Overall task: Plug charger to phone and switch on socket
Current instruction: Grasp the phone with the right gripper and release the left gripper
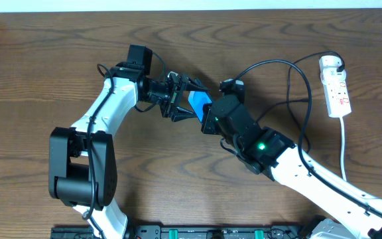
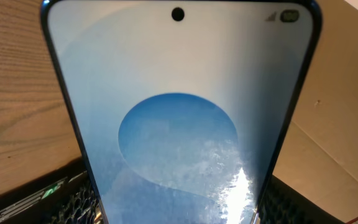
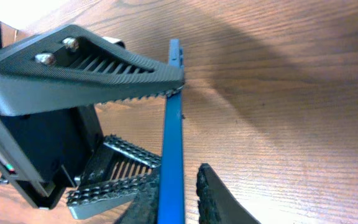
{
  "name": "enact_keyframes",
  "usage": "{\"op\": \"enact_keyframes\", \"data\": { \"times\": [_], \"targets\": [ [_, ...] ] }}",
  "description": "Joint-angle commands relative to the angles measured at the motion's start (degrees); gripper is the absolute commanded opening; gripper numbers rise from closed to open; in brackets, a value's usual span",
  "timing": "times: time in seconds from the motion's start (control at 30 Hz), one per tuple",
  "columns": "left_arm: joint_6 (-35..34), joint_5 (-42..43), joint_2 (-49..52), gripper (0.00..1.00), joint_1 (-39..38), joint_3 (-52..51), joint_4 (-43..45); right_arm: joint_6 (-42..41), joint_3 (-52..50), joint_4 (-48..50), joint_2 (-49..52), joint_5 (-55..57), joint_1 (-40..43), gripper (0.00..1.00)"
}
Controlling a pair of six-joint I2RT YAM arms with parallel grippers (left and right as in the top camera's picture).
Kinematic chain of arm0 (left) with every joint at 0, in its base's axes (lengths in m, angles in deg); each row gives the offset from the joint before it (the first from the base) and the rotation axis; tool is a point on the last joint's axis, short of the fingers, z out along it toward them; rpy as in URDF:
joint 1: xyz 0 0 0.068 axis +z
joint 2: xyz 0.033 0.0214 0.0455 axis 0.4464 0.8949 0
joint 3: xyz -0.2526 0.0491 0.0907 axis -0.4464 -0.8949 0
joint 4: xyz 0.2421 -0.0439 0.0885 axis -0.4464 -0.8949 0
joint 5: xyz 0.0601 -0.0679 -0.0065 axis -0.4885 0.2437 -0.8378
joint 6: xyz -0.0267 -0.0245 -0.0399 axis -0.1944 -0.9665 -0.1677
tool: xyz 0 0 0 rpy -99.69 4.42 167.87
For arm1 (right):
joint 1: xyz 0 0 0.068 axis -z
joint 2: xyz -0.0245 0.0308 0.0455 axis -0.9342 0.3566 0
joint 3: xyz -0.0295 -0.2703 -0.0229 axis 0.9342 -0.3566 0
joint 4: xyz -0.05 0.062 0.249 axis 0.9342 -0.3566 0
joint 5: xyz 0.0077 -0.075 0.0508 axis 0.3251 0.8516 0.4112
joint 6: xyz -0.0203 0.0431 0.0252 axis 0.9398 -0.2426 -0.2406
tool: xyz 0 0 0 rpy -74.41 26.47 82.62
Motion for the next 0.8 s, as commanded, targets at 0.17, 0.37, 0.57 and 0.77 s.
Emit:
{"op": "enact_keyframes", "data": {
  "times": [0.17, 0.37, 0.57, 0.77],
  "targets": [
    [-0.5, 1.4, -2.3, 0.58, 0.3, 0.9, 0.1, 0.0, 1.1, 0.0, 0.5, 0.3, -0.7, 0.01],
    [0.4, 1.5, -2.3, 0.77, 1.1, 0.9, 5.7, 0.0, 1.1, -0.3, 0.2, 0.2, 0.7, 0.01],
    [0.6, 1.4, -4.5, 0.88, 5.1, 0.9, 13.5, 0.0, 1.1, -0.9, -2.3, -4.4, 4.9, 0.01],
    [10.2, 1.4, -12.7, 0.88, 10.9, 0.9, 14.1, 0.0, 1.1, -2.5, -4.4, -9.5, 11.2, 0.01]
  ]
}}
